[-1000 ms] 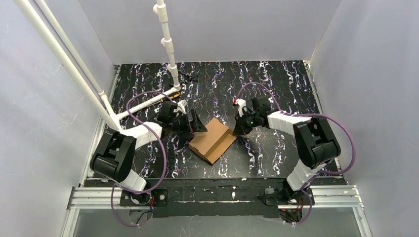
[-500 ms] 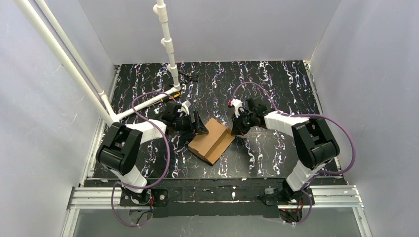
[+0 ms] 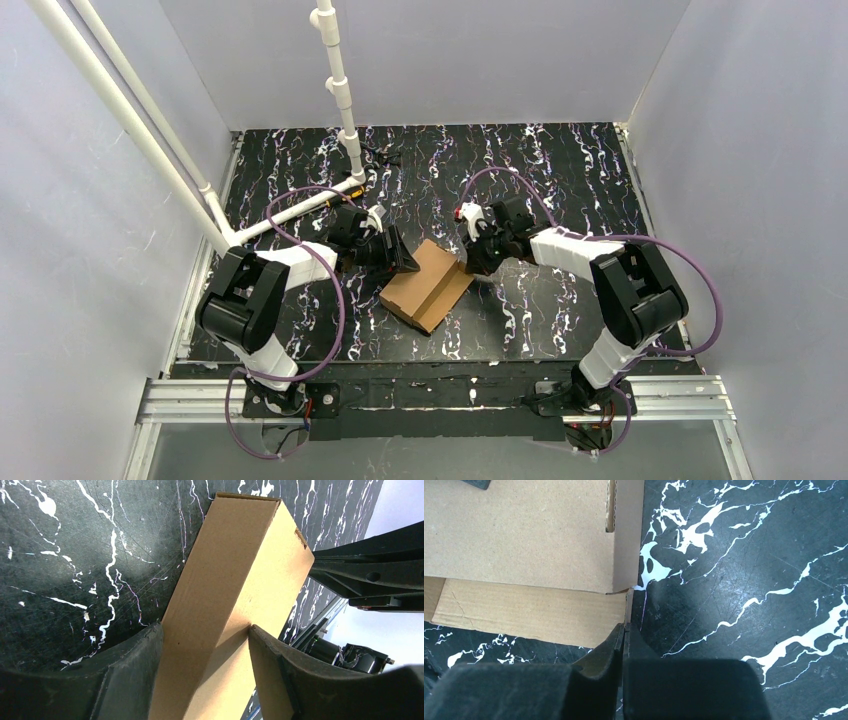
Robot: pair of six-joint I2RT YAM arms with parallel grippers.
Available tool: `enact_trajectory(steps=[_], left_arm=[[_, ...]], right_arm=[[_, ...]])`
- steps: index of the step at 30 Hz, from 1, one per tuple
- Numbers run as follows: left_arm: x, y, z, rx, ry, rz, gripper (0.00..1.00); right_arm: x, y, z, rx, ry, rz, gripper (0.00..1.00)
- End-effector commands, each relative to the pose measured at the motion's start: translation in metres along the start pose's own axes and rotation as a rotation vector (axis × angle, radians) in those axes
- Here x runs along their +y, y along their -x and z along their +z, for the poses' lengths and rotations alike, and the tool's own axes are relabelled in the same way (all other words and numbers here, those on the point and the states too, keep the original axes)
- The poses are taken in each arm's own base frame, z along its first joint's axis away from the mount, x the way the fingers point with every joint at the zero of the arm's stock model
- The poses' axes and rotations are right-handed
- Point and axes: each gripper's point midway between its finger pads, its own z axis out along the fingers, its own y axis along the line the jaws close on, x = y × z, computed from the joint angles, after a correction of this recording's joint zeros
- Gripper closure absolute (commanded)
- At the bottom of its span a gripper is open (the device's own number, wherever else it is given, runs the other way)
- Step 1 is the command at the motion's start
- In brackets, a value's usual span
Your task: Fold the paper box
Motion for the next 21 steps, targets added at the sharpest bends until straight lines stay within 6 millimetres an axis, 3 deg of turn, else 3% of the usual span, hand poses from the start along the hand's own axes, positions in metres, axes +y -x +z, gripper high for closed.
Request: enact_trajectory(steps=[1, 21], left_arm=[[0.006, -0.004, 0.004, 0.016, 0.030, -0.004, 0.41], [-0.005, -0.010, 0.011, 0.071, -0.020, 0.018, 0.48]], right_arm=[[0.004, 0.024, -0.007, -0.045, -0.017, -0.067, 0.94], [0.015, 0.032, -0.003, -0.033, -0.046, -0.155, 0.95]])
